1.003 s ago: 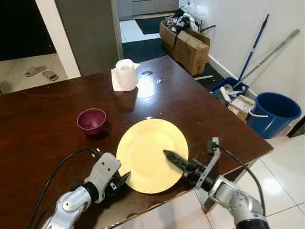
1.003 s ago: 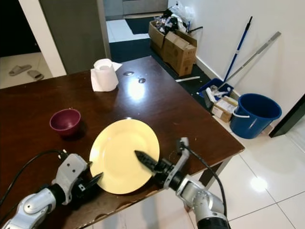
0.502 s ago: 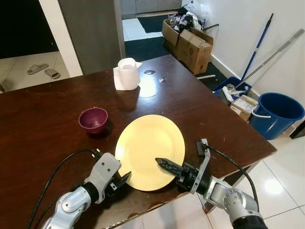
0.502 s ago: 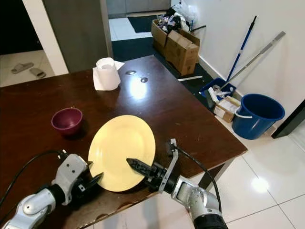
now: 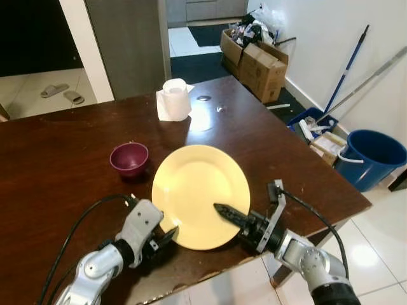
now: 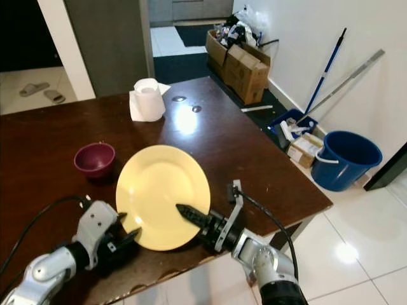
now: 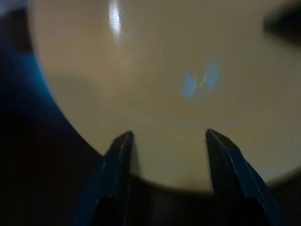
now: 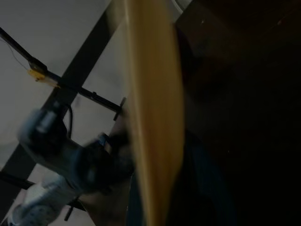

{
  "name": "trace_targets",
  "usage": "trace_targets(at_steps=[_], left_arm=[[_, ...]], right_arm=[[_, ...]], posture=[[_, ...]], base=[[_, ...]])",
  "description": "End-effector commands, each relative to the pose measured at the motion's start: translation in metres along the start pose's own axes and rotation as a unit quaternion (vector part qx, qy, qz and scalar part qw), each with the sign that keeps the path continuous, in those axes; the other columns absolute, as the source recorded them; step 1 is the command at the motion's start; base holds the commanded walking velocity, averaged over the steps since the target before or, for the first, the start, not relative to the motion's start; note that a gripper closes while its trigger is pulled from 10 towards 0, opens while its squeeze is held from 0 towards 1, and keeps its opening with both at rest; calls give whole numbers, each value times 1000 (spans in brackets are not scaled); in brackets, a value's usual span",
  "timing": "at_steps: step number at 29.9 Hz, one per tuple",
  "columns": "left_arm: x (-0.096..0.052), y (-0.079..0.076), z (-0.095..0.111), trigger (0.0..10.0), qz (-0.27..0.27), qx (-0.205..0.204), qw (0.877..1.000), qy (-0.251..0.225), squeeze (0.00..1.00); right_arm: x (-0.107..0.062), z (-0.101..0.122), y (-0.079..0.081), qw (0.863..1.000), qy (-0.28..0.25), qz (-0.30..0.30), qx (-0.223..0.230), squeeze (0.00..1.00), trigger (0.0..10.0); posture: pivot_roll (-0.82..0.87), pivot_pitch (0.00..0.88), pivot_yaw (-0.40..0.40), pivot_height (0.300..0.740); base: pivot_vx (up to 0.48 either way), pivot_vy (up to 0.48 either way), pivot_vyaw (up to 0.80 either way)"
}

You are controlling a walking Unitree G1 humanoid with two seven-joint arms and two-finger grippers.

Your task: Setting the table

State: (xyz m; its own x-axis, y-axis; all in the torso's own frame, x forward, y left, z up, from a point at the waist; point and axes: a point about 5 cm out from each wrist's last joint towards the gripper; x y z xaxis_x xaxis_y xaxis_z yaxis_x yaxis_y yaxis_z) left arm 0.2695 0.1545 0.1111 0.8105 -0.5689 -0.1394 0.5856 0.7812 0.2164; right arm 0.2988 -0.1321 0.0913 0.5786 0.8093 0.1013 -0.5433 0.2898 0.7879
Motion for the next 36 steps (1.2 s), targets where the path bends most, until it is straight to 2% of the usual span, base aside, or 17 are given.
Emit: trace_targets(at_steps=[1,2,7,11,12,13,18,22,27,29,30,34,35,36], left_arm=[[-8,10,31,10000,-11,-38,998,-47,0],[-8,10,31,10000,-11,-38,998,-47,0],[-23,26,88,10000,-31,-53,990,-131,0],[-32,36,113,10000,-8,-65,983,-171,0],[-32,36,113,10000,-8,-65,983,-171,0],[-37,40,125,10000,13,-78,978,-191,0],[-42,41,138,10000,29,-85,974,-206,0],[-45,47,149,10000,54,-97,970,-217,0],[-39,72,148,10000,167,-111,958,-207,0],[-34,81,147,10000,222,-115,947,-203,0],[-34,81,147,10000,222,-115,947,-203,0],[-28,89,142,10000,286,-99,936,-181,0],[-23,89,139,10000,296,-87,936,-168,0],[-21,88,139,10000,297,-85,937,-166,0]], right_arm=[[0,-1,5,1000,-18,16,2,0,0],[0,-1,5,1000,-18,16,2,0,0],[-1,9,20,997,-60,38,-19,0,0],[-1,18,33,994,-90,40,-49,0,0],[-1,18,33,994,-90,40,-49,0,0],[-1,27,42,990,-111,31,-78,0,10000],[-2,43,57,981,-143,11,-127,0,10000],[-11,58,62,969,-183,-37,-164,0,10000],[-19,69,68,955,-226,-73,-179,0,10000],[-24,76,69,944,-247,-100,-193,0,10000],[-24,76,69,944,-247,-100,-193,0,10000],[-25,85,75,929,-275,-125,-212,0,10000],[-26,88,79,921,-283,-137,-231,0,10000],[-27,88,79,919,-285,-140,-235,0,10000]], posture=[[-15,26,97,740],[-15,26,97,740],[45,23,114,740],[83,17,90,740],[83,17,90,740],[89,16,80,740],[92,15,74,740],[87,13,73,740],[58,16,78,740],[4,13,63,740],[4,13,63,740],[-15,18,66,740],[-54,17,69,740],[-54,17,69,740]], base=[[0,0,0],[0,0,0],[0,0,0],[0,0,0],[0,0,0],[0,0,0],[0,0,0],[0,0,0],[0,0,0],[0,0,0],[0,0,0],[0,0,0],[0,0,0],[0,0,0]])
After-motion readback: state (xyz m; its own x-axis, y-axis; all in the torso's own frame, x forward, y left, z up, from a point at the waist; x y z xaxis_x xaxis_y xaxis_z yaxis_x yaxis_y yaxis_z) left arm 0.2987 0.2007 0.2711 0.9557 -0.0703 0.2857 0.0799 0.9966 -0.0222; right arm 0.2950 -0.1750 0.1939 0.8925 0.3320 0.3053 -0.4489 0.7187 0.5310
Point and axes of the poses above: a point about 5 cm out from each wrist's last joint towards the gripper, its own x axis pointing out of the wrist towards the gripper, its own z axis along the axis of the wrist's last joint, y = z × x, and after that the axes turned 4 degrees about x, right-handed
